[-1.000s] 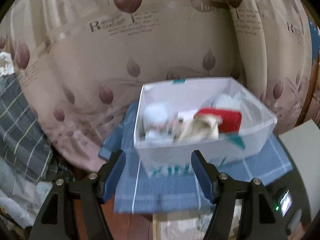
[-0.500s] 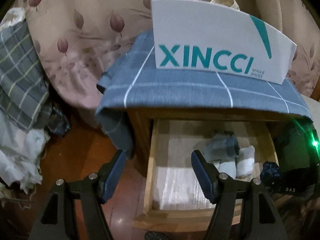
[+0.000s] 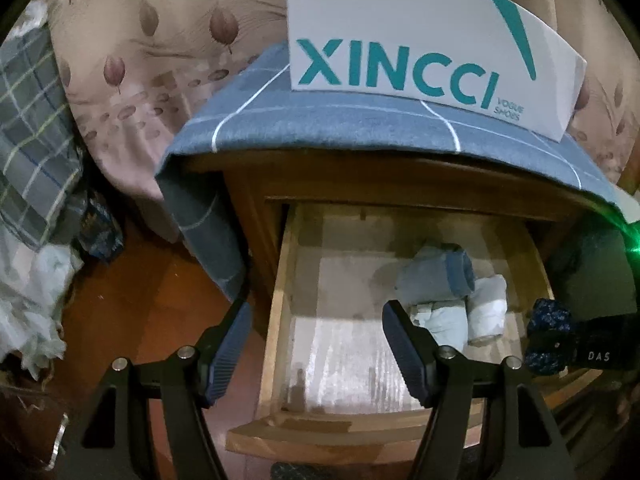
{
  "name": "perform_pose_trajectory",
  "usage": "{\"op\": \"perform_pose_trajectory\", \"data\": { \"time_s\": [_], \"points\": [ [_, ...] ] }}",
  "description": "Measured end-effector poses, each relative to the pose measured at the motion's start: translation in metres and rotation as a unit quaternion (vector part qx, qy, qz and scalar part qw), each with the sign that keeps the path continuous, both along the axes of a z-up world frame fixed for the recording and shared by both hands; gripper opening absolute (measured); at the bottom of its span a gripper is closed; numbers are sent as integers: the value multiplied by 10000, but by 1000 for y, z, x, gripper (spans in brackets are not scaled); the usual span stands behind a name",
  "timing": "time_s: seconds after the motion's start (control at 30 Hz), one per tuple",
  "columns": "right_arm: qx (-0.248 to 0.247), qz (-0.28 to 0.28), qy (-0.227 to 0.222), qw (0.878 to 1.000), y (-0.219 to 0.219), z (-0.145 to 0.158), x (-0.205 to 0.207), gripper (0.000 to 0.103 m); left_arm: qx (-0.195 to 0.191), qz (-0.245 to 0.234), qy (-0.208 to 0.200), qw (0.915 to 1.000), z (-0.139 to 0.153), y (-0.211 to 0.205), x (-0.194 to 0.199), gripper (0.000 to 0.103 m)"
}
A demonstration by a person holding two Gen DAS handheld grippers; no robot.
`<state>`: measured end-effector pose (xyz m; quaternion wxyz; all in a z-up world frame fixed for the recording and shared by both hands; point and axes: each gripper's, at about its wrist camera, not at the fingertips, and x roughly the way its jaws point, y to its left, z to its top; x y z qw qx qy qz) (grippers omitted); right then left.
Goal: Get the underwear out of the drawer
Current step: 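Move the open left gripper back down over the drawer, then carry the navy patterned underwear to the white box and open the right gripper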
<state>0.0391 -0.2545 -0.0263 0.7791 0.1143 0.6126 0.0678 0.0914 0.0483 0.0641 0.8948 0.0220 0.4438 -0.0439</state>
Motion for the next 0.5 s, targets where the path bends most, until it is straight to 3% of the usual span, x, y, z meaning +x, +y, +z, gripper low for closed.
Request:
{"op": "perform_pose_trajectory", "data": {
  "time_s": [0.3,0.5],
  "points": [
    [-7,-112,-362,9993,-4,17,-1,30,-244,289,28,9993,-1,11,0,70],
    [-121,-57,-692,9975,-4,50,-1,31,-184,250,-26,9995,0,7,-3,70]
  ]
}}
